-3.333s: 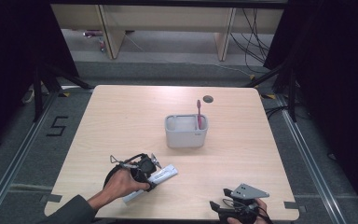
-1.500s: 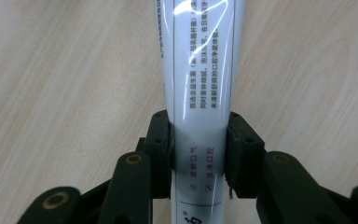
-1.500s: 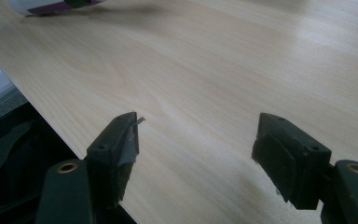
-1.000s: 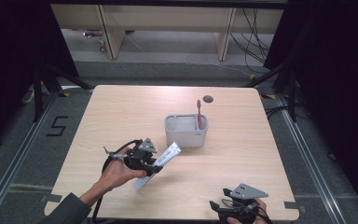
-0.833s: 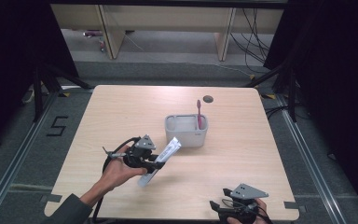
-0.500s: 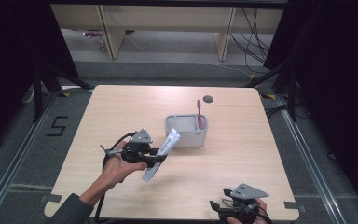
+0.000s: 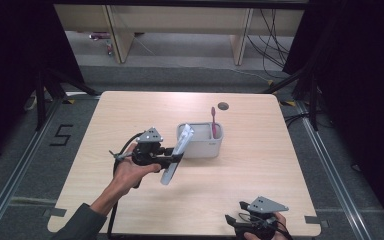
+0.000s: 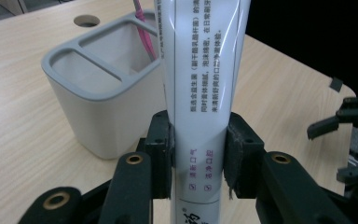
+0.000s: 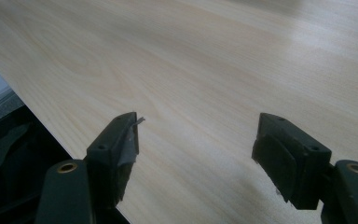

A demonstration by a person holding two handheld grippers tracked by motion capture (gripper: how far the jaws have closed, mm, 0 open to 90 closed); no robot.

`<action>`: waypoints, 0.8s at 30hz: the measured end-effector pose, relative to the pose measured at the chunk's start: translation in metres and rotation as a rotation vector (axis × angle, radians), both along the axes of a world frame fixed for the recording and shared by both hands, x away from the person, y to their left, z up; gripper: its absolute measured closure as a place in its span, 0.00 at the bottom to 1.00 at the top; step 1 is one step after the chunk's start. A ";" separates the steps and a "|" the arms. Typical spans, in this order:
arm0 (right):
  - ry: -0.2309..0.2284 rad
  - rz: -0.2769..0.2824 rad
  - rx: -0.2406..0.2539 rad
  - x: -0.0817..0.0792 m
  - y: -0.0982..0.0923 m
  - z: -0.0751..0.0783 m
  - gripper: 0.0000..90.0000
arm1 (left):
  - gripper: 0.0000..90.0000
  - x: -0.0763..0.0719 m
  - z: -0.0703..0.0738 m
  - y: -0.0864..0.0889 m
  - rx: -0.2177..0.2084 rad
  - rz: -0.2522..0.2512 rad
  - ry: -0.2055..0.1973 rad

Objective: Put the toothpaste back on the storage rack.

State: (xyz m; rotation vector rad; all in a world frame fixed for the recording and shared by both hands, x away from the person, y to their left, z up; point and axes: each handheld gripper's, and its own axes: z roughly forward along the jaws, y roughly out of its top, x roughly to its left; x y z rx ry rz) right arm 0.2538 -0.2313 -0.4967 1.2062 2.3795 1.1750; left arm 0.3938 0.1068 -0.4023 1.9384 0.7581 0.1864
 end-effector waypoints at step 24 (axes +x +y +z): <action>-0.002 -0.008 0.003 -0.001 0.002 -0.001 0.34 | 0.73 0.010 0.024 -0.026 -0.112 0.047 -0.132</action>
